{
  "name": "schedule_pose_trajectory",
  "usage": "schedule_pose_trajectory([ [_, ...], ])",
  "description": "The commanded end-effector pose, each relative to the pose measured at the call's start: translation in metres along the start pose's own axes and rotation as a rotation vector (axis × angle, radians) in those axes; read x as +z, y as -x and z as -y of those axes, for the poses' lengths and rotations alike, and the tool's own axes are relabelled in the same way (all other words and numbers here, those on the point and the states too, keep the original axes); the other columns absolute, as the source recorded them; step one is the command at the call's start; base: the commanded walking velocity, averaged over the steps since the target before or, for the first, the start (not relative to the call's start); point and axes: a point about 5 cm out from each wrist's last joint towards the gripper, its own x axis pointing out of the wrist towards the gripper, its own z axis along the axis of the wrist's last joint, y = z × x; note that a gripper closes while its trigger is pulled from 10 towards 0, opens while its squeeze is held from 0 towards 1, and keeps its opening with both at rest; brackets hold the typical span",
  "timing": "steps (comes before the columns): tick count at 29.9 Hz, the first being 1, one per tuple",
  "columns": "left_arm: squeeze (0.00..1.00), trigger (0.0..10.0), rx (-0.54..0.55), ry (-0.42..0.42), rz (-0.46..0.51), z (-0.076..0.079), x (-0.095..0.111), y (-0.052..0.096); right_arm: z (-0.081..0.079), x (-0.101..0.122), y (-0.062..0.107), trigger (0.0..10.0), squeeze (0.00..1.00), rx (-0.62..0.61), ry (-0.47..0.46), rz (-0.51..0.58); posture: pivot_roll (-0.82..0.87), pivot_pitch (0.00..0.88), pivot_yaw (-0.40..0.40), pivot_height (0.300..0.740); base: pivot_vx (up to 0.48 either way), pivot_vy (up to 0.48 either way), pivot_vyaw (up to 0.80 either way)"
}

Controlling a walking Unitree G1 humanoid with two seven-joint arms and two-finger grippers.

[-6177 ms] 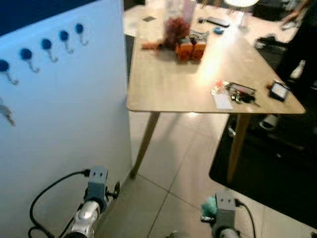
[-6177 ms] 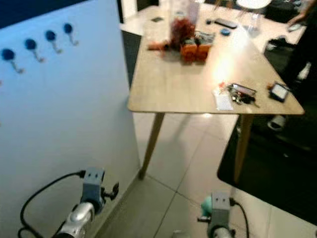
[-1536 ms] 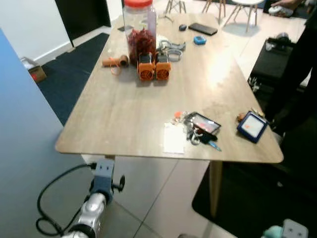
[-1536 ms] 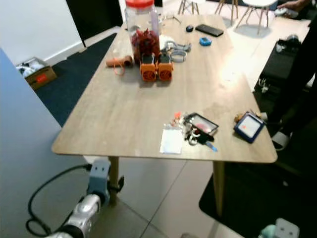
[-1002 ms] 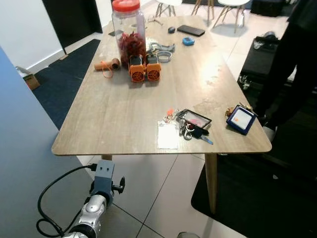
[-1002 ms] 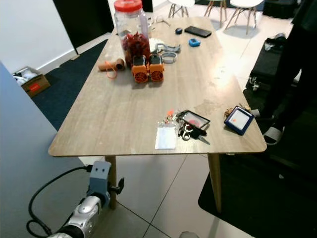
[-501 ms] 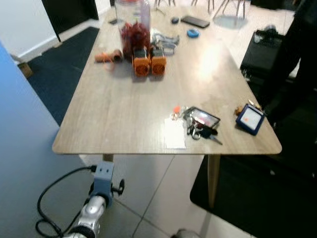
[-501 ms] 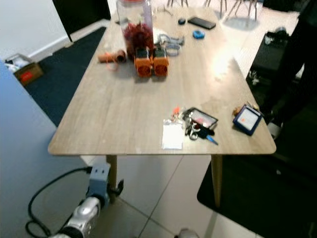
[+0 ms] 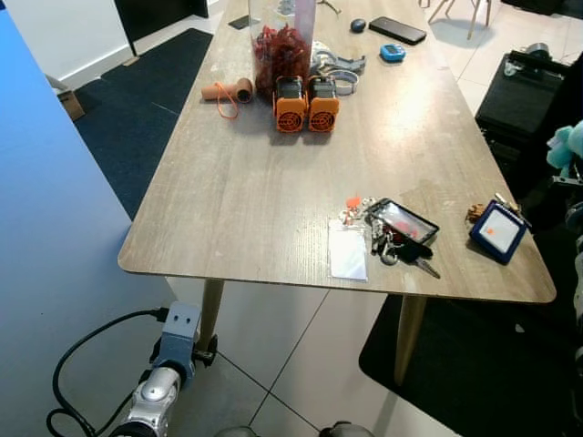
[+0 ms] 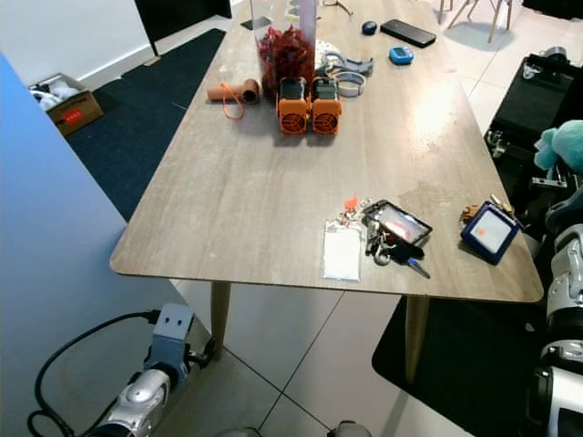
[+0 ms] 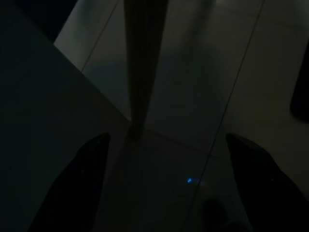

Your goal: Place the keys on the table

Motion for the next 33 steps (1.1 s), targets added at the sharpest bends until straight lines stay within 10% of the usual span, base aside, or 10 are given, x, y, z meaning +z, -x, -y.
schedule_pose_trajectory([
  [1, 0.00, 10.0, 0.069, -0.059, -0.149, -0.013, -0.026, 0.010, -0.024, 0.016, -0.008, 10.0, 0.00, 0.074, -0.063, 0.060, 0.01, 0.085, 0.041, 0.740, 0.000, 0.000, 0.00],
  [6, 0.00, 10.0, 0.071, -0.062, -0.156, -0.013, -0.027, 0.010, -0.040, 0.021, -0.010, 10.0, 0.00, 0.139, -0.066, 0.069, 0.00, 0.083, 0.042, 0.740, 0.000, 0.000, 0.00],
  [12, 0.00, 10.0, 0.054, -0.059, -0.148, -0.010, -0.023, 0.007, -0.117, 0.014, 0.002, 10.0, 0.00, 0.513, -0.019, 0.016, 0.00, 0.078, 0.041, 0.740, 0.000, 0.000, 0.00],
  [16, 0.00, 10.0, 0.053, -0.057, -0.147, -0.007, -0.022, 0.006, -0.140, 0.007, 0.012, 10.0, 0.00, 0.611, 0.007, -0.015, 0.00, 0.079, 0.039, 0.740, 0.000, 0.000, 0.00],
  [33, 0.00, 10.0, 0.051, -0.049, -0.160, -0.005, -0.026, 0.008, -0.192, -0.013, 0.044, 10.0, 0.00, 0.872, 0.038, -0.099, 0.01, 0.093, 0.028, 0.740, 0.000, 0.000, 0.00],
])
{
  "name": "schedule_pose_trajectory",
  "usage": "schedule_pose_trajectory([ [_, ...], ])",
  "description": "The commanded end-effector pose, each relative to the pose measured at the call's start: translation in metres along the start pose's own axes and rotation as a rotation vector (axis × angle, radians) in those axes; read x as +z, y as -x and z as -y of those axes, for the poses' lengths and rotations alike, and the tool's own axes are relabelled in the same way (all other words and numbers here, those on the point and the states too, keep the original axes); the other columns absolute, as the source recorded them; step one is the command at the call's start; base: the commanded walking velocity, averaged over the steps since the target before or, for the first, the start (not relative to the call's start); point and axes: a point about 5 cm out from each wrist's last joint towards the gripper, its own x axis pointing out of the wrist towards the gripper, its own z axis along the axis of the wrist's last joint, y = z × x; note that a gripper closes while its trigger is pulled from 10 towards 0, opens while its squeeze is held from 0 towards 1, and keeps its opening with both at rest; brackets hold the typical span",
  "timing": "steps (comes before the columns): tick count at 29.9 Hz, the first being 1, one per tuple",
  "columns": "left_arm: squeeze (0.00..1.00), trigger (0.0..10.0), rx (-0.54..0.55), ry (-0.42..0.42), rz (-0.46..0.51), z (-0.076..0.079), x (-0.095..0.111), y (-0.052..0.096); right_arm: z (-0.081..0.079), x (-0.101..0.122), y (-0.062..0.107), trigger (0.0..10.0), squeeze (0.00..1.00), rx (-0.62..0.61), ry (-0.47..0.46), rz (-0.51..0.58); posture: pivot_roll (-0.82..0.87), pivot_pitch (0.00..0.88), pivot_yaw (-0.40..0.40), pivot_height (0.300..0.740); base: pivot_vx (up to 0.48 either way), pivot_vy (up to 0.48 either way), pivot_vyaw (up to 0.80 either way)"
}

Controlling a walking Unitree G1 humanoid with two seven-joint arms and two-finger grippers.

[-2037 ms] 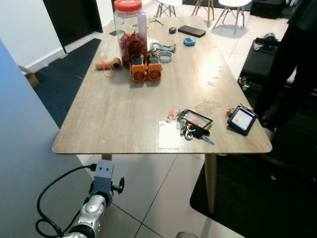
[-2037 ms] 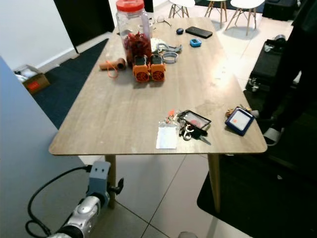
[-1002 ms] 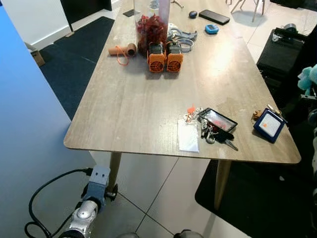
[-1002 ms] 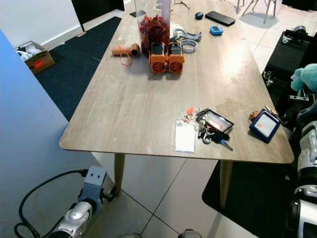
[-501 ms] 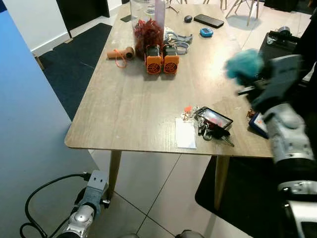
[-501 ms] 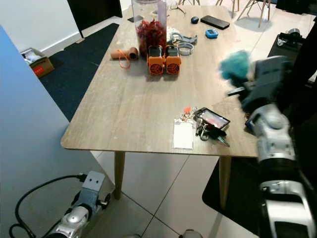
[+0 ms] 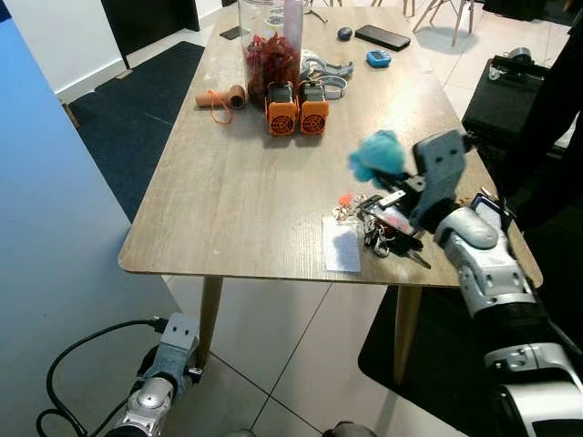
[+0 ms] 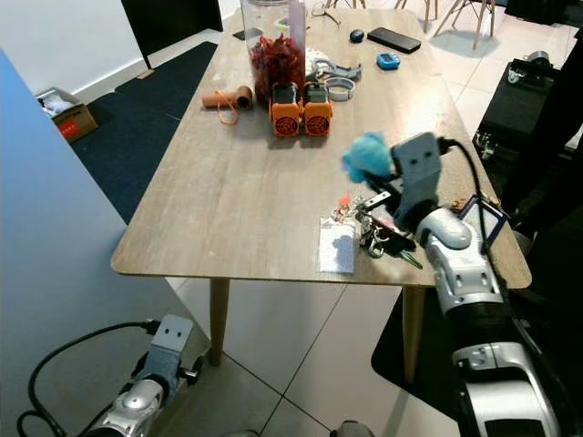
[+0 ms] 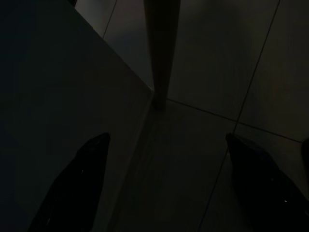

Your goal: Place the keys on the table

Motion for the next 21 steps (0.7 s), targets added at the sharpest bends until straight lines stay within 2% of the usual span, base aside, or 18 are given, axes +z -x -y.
schedule_pose_trajectory([
  [1, 0.00, 10.0, -0.001, 0.004, -0.032, 0.002, -0.009, 0.003, -0.009, -0.004, 0.000, 10.0, 0.00, 0.040, -0.005, -0.019, 0.01, 0.093, 0.028, 0.740, 0.000, 0.000, 0.00],
  [3, 0.00, 10.0, -0.002, 0.004, -0.032, 0.002, -0.009, 0.003, -0.013, -0.006, -0.001, 10.0, 0.00, 0.062, -0.002, -0.028, 0.01, 0.092, 0.028, 0.740, 0.000, 0.000, 0.00],
  [4, 0.00, 10.0, -0.002, 0.004, -0.031, 0.002, -0.009, 0.003, -0.016, -0.007, -0.001, 10.0, 0.09, 0.080, 0.005, -0.040, 0.01, 0.093, 0.028, 0.740, 0.000, 0.000, 0.00],
  [6, 0.00, 10.0, -0.003, 0.004, -0.031, 0.002, -0.009, 0.003, -0.019, -0.009, 0.000, 10.0, 0.67, 0.098, 0.010, -0.051, 0.01, 0.093, 0.028, 0.740, 0.000, 0.000, 0.00],
  [7, 0.00, 10.0, -0.004, 0.004, -0.031, 0.002, -0.009, 0.003, -0.020, -0.010, 0.000, 10.0, 0.78, 0.106, 0.012, -0.055, 0.01, 0.093, 0.028, 0.740, 0.000, 0.000, 0.00],
  [8, 0.00, 10.0, -0.004, 0.004, -0.031, 0.002, -0.009, 0.003, -0.021, -0.010, 0.000, 10.0, 0.78, 0.110, 0.014, -0.058, 0.01, 0.093, 0.028, 0.740, 0.000, 0.000, 0.00],
  [9, 0.00, 10.0, -0.005, 0.004, -0.032, 0.002, -0.009, 0.003, -0.021, -0.010, 0.001, 10.0, 1.00, 0.113, 0.013, -0.059, 0.01, 0.093, 0.028, 0.740, 0.000, 0.000, 0.00],
  [21, 0.00, 10.0, -0.008, 0.004, -0.031, 0.003, -0.006, 0.001, -0.017, -0.015, 0.005, 10.0, 1.00, 0.103, 0.009, -0.089, 0.00, 0.090, 0.033, 0.740, 0.000, 0.000, 0.00],
])
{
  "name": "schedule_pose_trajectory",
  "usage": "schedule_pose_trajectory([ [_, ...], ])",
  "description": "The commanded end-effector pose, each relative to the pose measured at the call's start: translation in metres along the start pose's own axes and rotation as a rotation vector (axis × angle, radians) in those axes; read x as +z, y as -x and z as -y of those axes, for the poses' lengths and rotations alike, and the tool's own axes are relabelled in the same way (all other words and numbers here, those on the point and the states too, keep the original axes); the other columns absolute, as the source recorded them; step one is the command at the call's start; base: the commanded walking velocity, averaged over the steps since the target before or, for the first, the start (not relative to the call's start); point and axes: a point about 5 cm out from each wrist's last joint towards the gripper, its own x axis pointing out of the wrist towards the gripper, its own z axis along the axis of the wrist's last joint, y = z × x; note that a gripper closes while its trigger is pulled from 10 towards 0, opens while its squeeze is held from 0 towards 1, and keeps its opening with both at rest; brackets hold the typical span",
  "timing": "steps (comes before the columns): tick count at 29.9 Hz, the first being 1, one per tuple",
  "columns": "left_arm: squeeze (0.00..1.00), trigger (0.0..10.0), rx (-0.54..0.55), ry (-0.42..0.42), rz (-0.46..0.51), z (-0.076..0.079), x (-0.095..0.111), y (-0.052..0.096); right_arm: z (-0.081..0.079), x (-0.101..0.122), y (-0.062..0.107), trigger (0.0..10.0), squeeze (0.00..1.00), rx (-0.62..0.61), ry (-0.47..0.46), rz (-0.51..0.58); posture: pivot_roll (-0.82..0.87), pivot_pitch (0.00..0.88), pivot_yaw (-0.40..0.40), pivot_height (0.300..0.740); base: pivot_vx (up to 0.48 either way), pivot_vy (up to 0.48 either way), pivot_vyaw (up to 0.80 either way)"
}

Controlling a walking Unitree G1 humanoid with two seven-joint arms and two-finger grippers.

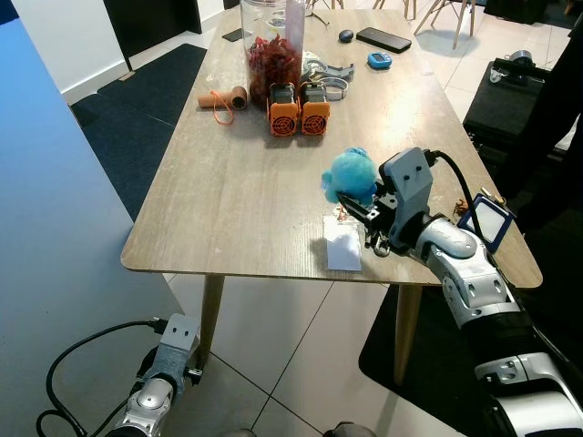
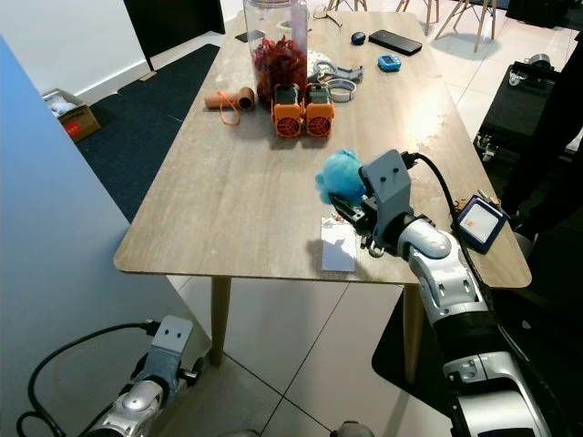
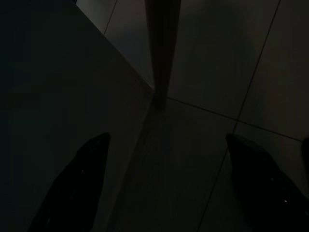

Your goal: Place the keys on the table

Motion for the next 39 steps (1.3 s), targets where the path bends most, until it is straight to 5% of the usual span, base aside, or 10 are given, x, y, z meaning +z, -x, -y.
schedule_pose_trajectory([
  [1, 0.00, 10.0, -0.008, 0.003, -0.025, 0.003, -0.006, 0.001, 0.002, -0.003, 0.004, 10.0, 1.00, -0.003, -0.013, -0.012, 0.00, 0.090, 0.033, 0.740, 0.000, 0.000, 0.00],
  [13, 0.00, 10.0, -0.003, 0.006, -0.025, 0.001, -0.005, 0.001, 0.016, 0.001, 0.002, 10.0, 1.00, -0.141, 0.020, 0.006, 0.01, 0.087, 0.031, 0.740, 0.000, 0.000, 0.00],
  [14, 0.00, 10.0, -0.002, 0.006, -0.025, 0.001, -0.005, 0.001, 0.025, 0.002, 0.004, 10.0, 0.00, -0.213, 0.008, 0.018, 0.01, 0.087, 0.030, 0.740, 0.000, 0.000, 0.00],
  [24, 0.00, 10.0, -0.004, 0.010, -0.017, 0.001, -0.004, 0.001, 0.066, -0.026, 0.039, 10.0, 0.00, -0.603, -0.337, 0.074, 0.00, 0.092, 0.033, 0.740, 0.000, 0.000, 0.00],
  [25, 0.00, 10.0, -0.011, 0.015, -0.008, 0.002, -0.002, 0.000, 0.068, -0.041, 0.047, 10.0, 0.66, -0.651, -0.397, 0.048, 0.00, 0.095, 0.035, 0.740, 0.000, 0.000, 0.00],
  [27, 0.00, 10.0, -0.013, 0.017, -0.005, 0.003, -0.002, 0.000, 0.068, -0.044, 0.049, 10.0, 0.66, -0.660, -0.409, 0.042, 0.00, 0.095, 0.035, 0.740, 0.000, 0.000, 0.00],
  [28, 0.00, 10.0, -0.015, 0.019, -0.002, 0.003, -0.001, 0.000, 0.067, -0.049, 0.050, 10.0, 1.00, -0.666, -0.425, 0.031, 0.00, 0.095, 0.035, 0.740, 0.000, 0.000, 0.00],
  [36, 0.00, 10.0, -0.030, 0.029, 0.007, 0.006, 0.003, -0.001, 0.056, -0.072, 0.053, 10.0, 1.00, -0.714, -0.537, -0.025, 0.00, 0.095, 0.035, 0.740, 0.000, 0.000, 0.00],
  [37, 0.00, 10.0, -0.032, 0.031, 0.009, 0.006, 0.003, -0.001, 0.054, -0.075, 0.053, 10.0, 0.31, -0.716, -0.566, -0.032, 0.00, 0.101, 0.041, 0.740, 0.000, 0.000, 0.00],
  [39, 0.00, 10.0, -0.034, 0.034, 0.011, 0.006, 0.004, -0.002, 0.048, -0.082, 0.052, 10.0, 0.00, -0.719, -0.637, -0.044, 0.00, 0.101, 0.041, 0.740, 0.000, 0.000, 0.00],
])
